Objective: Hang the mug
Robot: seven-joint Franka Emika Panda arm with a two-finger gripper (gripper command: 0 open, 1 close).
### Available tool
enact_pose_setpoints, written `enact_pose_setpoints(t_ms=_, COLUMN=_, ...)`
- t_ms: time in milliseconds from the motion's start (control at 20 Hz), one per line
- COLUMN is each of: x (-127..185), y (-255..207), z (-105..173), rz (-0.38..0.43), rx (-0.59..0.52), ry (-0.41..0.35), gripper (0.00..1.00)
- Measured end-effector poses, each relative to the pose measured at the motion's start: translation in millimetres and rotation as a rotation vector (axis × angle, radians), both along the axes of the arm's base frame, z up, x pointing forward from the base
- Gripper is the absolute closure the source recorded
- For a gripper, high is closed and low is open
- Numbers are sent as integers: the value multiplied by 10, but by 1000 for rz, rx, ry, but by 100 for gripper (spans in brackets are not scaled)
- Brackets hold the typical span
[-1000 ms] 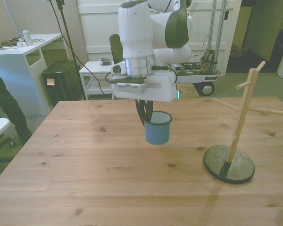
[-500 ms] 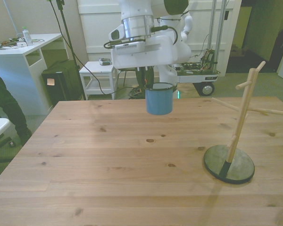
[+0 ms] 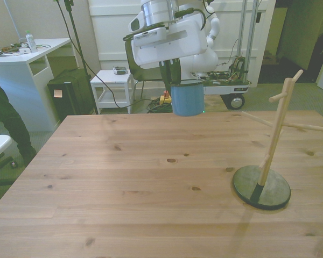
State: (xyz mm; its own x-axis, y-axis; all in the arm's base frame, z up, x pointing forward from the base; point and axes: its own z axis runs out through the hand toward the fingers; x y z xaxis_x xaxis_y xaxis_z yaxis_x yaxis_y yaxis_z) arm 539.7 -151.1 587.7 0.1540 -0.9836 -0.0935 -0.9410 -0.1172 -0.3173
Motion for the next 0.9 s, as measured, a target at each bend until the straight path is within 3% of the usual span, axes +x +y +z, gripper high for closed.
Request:
enact_pose_setpoints(t_ms=400, x=-1, y=239, z=77, rz=-49, rx=43, ry=-3, gripper=100)
enact_pose_setpoints(t_ms=900, x=-31, y=285, z=-87, rz=-96, rx=62, ry=25, gripper=100)
